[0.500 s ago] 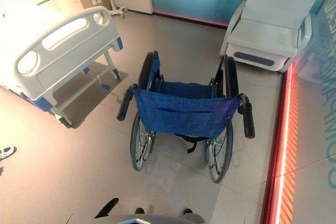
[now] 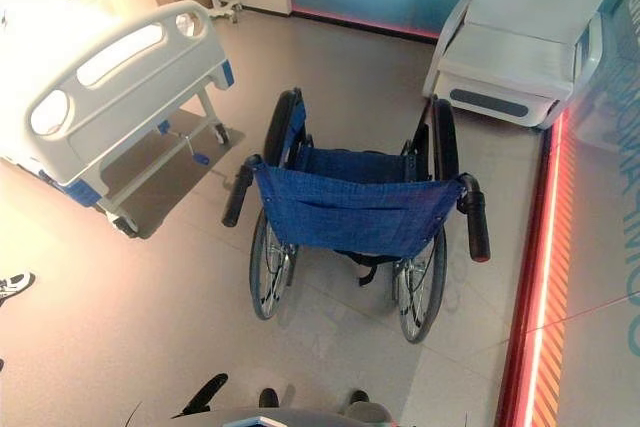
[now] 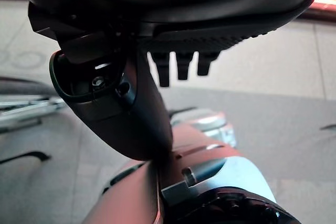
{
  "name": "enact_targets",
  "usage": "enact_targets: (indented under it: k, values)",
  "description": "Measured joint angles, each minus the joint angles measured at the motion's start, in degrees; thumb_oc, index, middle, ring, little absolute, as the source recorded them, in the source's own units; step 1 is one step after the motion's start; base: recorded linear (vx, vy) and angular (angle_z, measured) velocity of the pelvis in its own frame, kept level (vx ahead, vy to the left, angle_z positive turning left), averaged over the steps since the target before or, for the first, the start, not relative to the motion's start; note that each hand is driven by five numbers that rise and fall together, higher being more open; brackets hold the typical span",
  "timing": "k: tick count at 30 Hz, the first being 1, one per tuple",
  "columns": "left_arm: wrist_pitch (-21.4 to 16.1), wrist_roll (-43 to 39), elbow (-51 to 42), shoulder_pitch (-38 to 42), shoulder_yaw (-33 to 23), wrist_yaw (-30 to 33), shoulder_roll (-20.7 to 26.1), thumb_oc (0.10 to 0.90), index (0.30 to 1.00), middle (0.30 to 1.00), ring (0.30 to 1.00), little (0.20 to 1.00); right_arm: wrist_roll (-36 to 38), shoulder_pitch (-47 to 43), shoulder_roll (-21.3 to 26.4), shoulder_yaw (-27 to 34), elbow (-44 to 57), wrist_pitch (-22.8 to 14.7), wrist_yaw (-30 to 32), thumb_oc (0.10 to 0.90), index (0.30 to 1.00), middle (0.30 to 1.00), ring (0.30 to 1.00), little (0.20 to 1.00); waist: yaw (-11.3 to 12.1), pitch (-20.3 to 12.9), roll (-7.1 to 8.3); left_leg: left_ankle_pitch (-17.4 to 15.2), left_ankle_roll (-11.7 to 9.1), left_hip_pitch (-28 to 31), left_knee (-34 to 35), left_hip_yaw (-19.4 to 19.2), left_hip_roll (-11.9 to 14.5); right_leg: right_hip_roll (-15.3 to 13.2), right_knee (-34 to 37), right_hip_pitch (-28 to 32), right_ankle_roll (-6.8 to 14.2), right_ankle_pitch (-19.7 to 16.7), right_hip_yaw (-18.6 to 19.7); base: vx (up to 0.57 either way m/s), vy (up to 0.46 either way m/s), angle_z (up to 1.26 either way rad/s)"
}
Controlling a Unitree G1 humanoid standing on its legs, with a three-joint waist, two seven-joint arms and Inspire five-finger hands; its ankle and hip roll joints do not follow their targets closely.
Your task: Push the wheelchair next to the bed
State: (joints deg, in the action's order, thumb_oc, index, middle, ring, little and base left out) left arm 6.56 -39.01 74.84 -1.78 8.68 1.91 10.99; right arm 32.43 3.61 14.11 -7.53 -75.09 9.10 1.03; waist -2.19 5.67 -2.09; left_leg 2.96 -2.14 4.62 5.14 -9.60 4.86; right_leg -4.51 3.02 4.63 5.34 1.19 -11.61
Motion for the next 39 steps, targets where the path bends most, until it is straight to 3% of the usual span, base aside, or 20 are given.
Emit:
enact_targets:
  k: [14, 19, 33, 39]
  values:
    - [-0.3, -0.3, -0.1, 0.1, -0.1, 0.0, 0.0, 0.800, 0.900, 0.900, 0.900, 0.900, -0.1, -0.1, 0.0, 0.0, 0.1, 0.0, 0.0, 0.800, 0.900, 0.900, 0.900, 0.900, -0.1, 0.5, -0.31, 0.0, 0.0, 0.0, 0.0, 0.0, 0.0, 0.0, 0.0, -0.1, 0.0, 0.0, 0.1, 0.00, 0.000, 0.00]
    - [-1.6, -4.5, -1.9, 0.2, -0.1, -0.9, 0.0, 0.800, 0.900, 0.900, 0.900, 0.900, -0.4, 0.1, 0.5, 0.0, 2.4, 0.2, 0.2, 0.800, 0.900, 0.900, 0.900, 0.900, -0.2, 1.6, -0.53, 0.0, 0.0, 0.0, 0.0, -0.1, 0.0, 0.0, 0.0, -0.2, 0.0, 0.0, 0.3, -0.02, 0.018, -0.01]
    - [-3.6, -10.4, -27.6, -0.4, -1.2, 0.0, 1.5, 0.800, 0.900, 0.900, 0.900, 0.900, -0.4, -0.2, 4.3, 2.5, 9.6, 2.4, 1.5, 0.800, 0.900, 0.900, 0.900, 0.900, -0.1, 4.0, -3.99, 0.3, 0.4, -2.4, 0.0, -0.1, -0.5, -0.5, -0.1, -2.5, 0.3, -0.6, 0.4, -0.03, 0.042, 0.00]
    - [0.6, -14.6, -43.8, -1.1, -1.1, 0.1, 4.8, 0.800, 0.900, 0.900, 0.900, 0.900, -0.3, -0.1, 5.9, 2.6, 13.5, 3.5, 2.5, 0.800, 0.900, 0.900, 0.900, 0.900, 0.0, 6.3, -5.31, 0.4, 0.6, -2.7, 0.0, 0.0, -0.5, -0.5, -0.1, -2.6, 0.3, -0.7, 0.4, -0.01, 0.013, 0.00]
